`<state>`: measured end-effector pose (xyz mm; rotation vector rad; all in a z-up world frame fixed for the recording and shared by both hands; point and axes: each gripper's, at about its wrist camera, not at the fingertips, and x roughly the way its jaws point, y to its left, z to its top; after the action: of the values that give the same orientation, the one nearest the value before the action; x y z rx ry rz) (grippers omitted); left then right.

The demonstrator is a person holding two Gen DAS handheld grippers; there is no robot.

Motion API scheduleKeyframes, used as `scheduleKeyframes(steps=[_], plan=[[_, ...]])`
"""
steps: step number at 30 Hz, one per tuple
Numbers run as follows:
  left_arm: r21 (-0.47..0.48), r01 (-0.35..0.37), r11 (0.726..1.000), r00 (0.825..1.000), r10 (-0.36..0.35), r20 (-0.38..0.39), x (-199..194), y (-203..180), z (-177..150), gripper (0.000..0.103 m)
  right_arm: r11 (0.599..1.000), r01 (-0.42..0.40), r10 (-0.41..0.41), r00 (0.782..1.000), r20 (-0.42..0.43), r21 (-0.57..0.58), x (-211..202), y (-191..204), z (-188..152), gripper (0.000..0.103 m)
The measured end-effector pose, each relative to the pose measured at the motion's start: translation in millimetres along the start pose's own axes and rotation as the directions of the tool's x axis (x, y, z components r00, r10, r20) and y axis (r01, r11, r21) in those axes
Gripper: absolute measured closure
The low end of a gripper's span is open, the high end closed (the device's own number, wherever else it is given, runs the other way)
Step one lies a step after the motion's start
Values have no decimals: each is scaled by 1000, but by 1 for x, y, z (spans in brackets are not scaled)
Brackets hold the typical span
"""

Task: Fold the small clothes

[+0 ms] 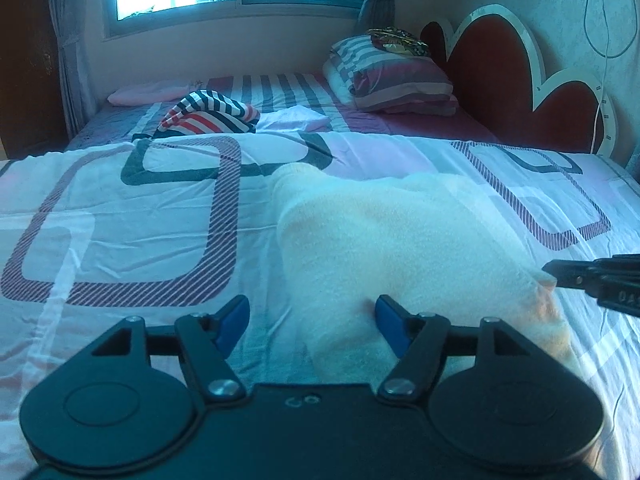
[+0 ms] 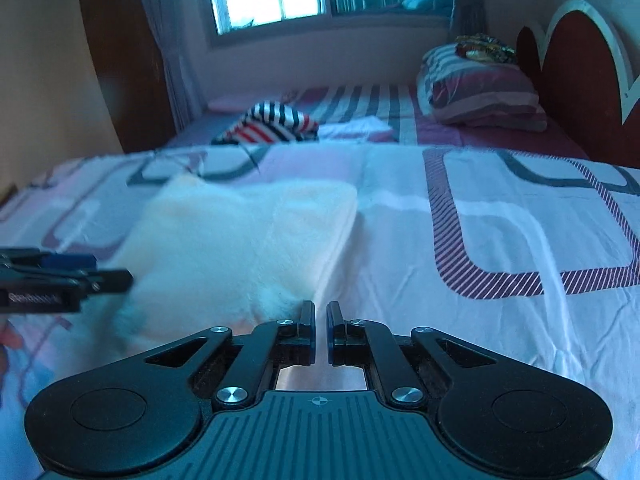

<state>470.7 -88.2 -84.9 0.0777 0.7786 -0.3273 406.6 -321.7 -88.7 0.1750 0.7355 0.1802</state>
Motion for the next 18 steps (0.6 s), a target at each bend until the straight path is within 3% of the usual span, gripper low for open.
scheduleKeyframes(steps=[2,5,8,9,10,12,14,15,16,18], plan=[[-1,-3,1000,1000,3,5,-4,0,0,34,999,-13,13,1000,-5,30,-5,-1,3,93],[-29,0,1000,1000,1,22,-10,4,1,32,998,-12,12,1000,10,66,-12,-5,4,56],[-40,2,999,998,1,65,-21,9,-1,36,996,-32,30,999,24,87,-17,-9,4,53],[-50,8,999,998,-4,70,-23,13,-2,48,995,-39,37,999,21,97,-18,-10,4,53],[-76,32,997,997,-26,71,-26,19,-3,70,994,-43,41,999,21,104,-20,-11,3,53],[-133,68,989,995,-57,83,-30,32,-6,72,991,-55,52,998,25,123,-22,-14,2,53],[-198,122,973,989,-102,106,-33,46,-10,65,986,-69,67,998,23,150,-23,-18,1,53],[-233,156,960,985,-133,111,-33,52,-12,47,983,-78,76,997,21,165,-23,-20,0,53],[-263,177,948,982,-151,116,-31,57,-13,21,979,-89,86,996,20,185,-22,-22,-1,53],[-301,208,931,976,-175,130,-28,62,-15,21,965,-118,116,993,21,235,-22,-28,-2,53]])
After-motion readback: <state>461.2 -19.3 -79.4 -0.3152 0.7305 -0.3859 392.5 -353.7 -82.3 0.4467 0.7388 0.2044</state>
